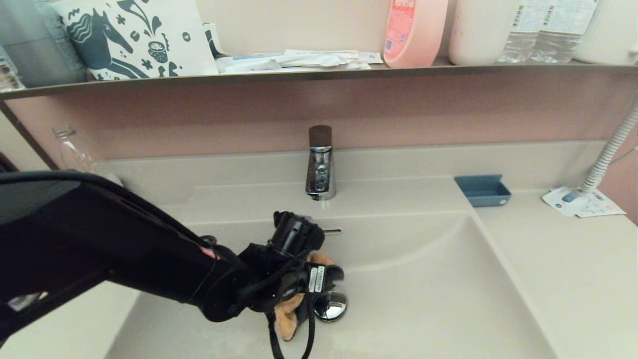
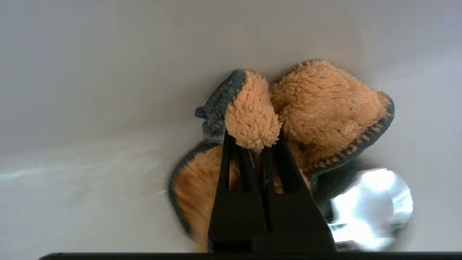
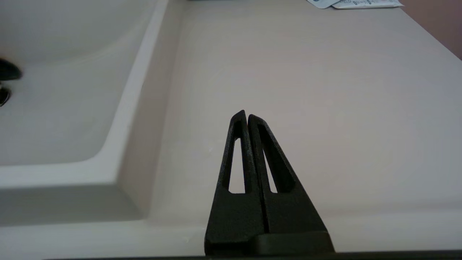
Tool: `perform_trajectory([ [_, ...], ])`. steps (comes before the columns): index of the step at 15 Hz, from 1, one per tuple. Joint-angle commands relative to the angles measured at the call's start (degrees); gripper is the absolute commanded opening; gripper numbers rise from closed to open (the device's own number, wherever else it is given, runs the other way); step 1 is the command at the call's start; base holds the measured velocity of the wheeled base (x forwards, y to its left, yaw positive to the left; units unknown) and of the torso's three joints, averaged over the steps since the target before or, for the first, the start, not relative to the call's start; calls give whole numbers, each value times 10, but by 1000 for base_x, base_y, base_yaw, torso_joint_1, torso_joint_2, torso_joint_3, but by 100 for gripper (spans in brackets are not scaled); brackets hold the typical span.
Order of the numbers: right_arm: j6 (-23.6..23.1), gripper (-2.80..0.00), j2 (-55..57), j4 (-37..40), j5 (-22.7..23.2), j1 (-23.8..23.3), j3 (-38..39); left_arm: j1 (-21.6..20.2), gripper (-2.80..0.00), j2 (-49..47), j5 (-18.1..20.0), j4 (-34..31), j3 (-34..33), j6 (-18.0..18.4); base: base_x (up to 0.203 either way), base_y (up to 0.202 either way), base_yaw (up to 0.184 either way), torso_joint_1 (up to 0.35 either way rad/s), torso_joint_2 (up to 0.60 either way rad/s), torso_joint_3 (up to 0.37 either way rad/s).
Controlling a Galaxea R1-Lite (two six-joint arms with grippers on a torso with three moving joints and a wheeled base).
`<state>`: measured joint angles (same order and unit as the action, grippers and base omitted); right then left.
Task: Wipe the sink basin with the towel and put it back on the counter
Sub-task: Wipe the sink
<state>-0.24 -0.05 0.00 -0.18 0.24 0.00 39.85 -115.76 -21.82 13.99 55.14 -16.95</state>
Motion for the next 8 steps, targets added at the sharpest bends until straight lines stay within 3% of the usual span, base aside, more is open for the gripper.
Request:
perform_trajectory([
  [1,0,-280,0,0,0,0,0,33,-280,-19,-4,-38,47,-17,0,0,0,0,0,0],
  [4,0,-280,0,0,0,0,0,108,-280,-20,-8,-154,134,-90,0,0,0,0,0,0],
  [8,0,-280,0,0,0,0,0,197,-280,-35,-25,-255,225,-160,0,0,0,0,0,0],
])
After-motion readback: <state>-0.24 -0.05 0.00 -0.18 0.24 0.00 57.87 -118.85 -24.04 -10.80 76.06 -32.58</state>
